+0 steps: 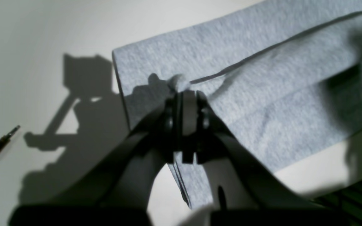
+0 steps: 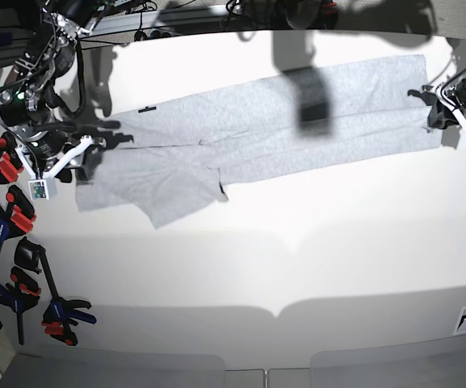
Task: Fold the T-shirt properly
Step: 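Lower the folded edge with the right gripper and release it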
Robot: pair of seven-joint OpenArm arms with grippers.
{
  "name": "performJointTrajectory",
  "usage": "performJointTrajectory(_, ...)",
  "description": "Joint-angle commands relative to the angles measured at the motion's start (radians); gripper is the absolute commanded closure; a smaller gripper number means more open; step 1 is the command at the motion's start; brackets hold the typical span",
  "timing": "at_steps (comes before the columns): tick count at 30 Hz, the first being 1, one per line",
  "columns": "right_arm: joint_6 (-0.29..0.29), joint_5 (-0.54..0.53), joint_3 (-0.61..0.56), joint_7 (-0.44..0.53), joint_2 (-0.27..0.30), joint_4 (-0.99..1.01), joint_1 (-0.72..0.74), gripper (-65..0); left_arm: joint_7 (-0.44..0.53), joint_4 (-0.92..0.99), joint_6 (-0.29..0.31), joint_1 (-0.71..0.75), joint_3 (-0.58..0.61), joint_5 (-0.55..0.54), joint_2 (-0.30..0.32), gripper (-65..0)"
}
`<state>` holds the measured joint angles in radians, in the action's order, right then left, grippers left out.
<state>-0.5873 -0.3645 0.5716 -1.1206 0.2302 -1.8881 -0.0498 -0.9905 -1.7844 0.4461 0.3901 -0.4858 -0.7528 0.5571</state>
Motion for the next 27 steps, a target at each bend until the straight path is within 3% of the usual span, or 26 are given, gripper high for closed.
performJointTrajectory(1,-0.006,-0.010,0.003,0.020,0.016,-0.021,0.013,-27.8,0.006,-0.014,0.003,-0.005,-0.011,-0.008,0.020,0.0)
performJointTrajectory(2,-0.003,-0.010,0.003,0.020,0.016,-0.021,0.013,-30.2,-0.004,-0.014,0.003,-0.005,-0.011,-0.008,0.019,-3.0)
performJointTrajectory(5,0.005,-0.010,0.003,0.020,0.016,-0.021,0.014,-31.3,-0.034,-0.014,0.003,-0.005,-0.011,-0.008,0.020,-23.4)
performJointTrajectory(8,0.005,-0.010,0.003,0.020,0.016,-0.021,0.014,-31.3,-0.050,-0.014,0.003,-0.005,-0.011,-0.008,0.020,-34.0)
performJointTrajectory(12,0.004,-0.042,0.003,0.034,0.016,-0.021,0.019,-31.2,-0.039,-0.014,0.003,-0.005,-0.011,-0.008,0.020,-35.5)
performJointTrajectory(15,0.003,-0.131,0.002,0.087,0.015,-0.021,0.032,-31.2,0.024,-0.014,0.002,-0.005,-0.011,-0.009,0.020,-35.5)
performJointTrajectory(17,0.004,-0.131,-0.011,0.113,0.012,-0.013,0.066,-31.2,0.059,-0.015,0.002,-0.005,-0.011,-0.010,0.019,-35.5)
performJointTrajectory(22,0.020,-0.012,-0.101,0.133,0.011,0.149,0.237,-31.2,0.064,-0.015,0.003,-0.005,-0.011,-0.067,0.019,-35.5)
performJointTrajectory(27,0.023,0.097,-0.232,0.161,0.011,0.528,0.449,-31.2,0.055,-0.015,0.003,-0.005,-0.011,-0.068,0.019,-35.5)
